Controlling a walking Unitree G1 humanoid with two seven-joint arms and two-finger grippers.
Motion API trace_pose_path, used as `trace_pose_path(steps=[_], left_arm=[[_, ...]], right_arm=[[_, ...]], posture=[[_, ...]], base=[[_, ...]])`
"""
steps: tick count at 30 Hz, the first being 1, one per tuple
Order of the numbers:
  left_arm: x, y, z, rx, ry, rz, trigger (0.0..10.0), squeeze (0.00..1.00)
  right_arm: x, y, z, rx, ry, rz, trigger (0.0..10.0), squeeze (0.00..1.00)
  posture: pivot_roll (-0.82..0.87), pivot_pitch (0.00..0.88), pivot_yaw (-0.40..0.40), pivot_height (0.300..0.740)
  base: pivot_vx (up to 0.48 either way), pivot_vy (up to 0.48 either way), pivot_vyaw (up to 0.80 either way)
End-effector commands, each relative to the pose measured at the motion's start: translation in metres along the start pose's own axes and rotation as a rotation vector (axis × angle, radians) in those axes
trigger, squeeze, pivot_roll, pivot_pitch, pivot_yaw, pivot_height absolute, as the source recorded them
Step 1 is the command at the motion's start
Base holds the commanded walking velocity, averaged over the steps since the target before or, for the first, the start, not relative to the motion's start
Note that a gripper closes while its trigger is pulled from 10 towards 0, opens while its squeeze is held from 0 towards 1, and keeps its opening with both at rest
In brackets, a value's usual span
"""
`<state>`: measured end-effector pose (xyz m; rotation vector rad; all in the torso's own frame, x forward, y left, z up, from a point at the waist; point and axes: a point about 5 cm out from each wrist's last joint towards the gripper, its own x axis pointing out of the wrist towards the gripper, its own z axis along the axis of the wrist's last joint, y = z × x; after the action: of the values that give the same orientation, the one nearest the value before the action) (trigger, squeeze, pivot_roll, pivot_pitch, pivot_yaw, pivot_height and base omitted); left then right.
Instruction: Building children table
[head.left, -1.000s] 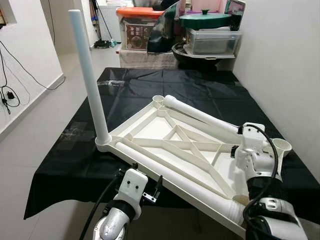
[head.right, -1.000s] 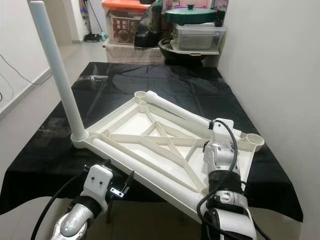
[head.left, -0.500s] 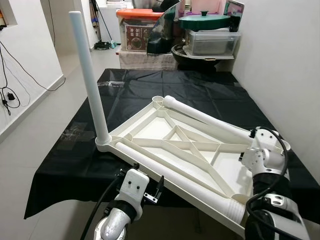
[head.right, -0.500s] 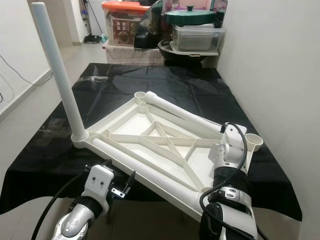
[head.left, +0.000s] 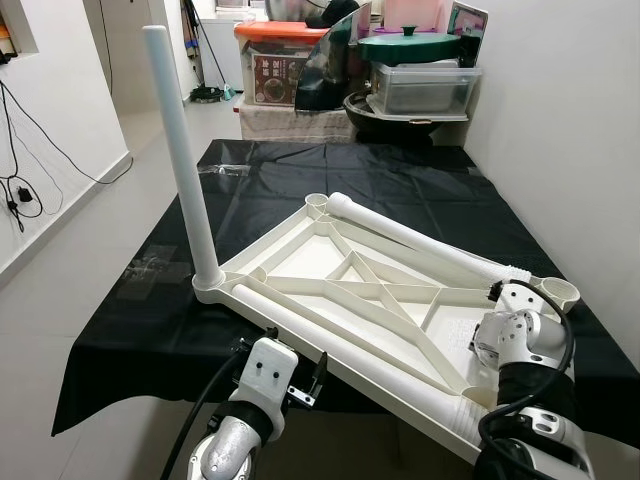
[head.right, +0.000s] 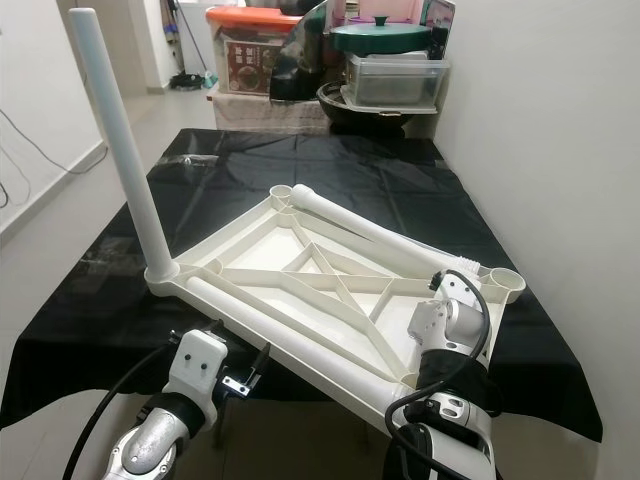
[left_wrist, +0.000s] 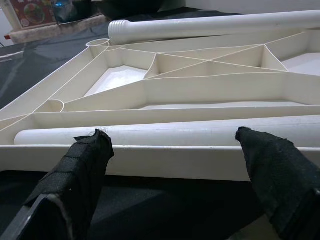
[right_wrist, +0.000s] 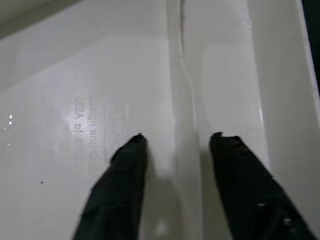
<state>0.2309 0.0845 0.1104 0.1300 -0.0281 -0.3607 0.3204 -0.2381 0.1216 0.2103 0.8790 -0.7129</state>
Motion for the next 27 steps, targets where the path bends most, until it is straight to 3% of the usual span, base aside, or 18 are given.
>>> trace_pose_path(steps=[1, 9, 18, 21, 22, 24, 25, 27], left_arm=[[-0.001, 0.001, 0.002, -0.006, -0.004, 0.009, 10.0, 0.00], [-0.001, 0.001, 0.003, -0.009, -0.006, 0.010, 10.0, 0.00], [-0.001, 0.000, 0.004, -0.011, -0.007, 0.009, 10.0, 0.00], [-0.002, -0.002, 0.006, -0.014, -0.011, 0.010, 10.0, 0.00], [-0.002, -0.002, 0.006, -0.014, -0.011, 0.010, 10.0, 0.00], [-0.005, -0.004, 0.009, -0.017, -0.018, 0.012, 10.0, 0.00], [-0.005, -0.004, 0.009, -0.017, -0.018, 0.012, 10.0, 0.00], [-0.006, -0.005, 0.010, -0.019, -0.019, 0.011, 10.0, 0.00]], right_arm=[[0.003, -0.002, -0.002, 0.004, 0.020, -0.003, 0.0, 0.00], [0.007, -0.006, 0.007, -0.019, -0.018, 0.001, 0.0, 0.00], [0.004, 0.014, 0.016, -0.037, -0.058, 0.062, 0.0, 0.00], [-0.009, 0.048, 0.029, -0.037, -0.111, 0.159, 0.0, 0.00], [-0.009, 0.048, 0.029, -0.037, -0.111, 0.159, 0.0, 0.00], [-0.028, 0.080, 0.042, -0.048, -0.174, 0.274, 0.0, 0.00], [-0.028, 0.080, 0.042, -0.048, -0.174, 0.274, 0.0, 0.00], [-0.042, 0.097, 0.049, -0.068, -0.222, 0.343, 0.0, 0.00]], posture=[[0.03, 0.000, -0.079, 0.740], [0.03, 0.000, -0.083, 0.740], [0.03, 0.009, -0.085, 0.740], [0.04, 0.032, -0.102, 0.740], [0.04, 0.032, -0.102, 0.740], [0.04, 0.046, -0.107, 0.740], [0.04, 0.046, -0.107, 0.740], [0.04, 0.060, -0.114, 0.740]], base=[[0.000, 0.000, 0.00], [0.000, 0.000, 0.00], [0.000, 0.000, 0.00], [0.000, 0.000, 0.00], [0.000, 0.000, 0.00], [0.000, 0.000, 0.00], [0.000, 0.000, 0.00], [0.000, 0.000, 0.00]])
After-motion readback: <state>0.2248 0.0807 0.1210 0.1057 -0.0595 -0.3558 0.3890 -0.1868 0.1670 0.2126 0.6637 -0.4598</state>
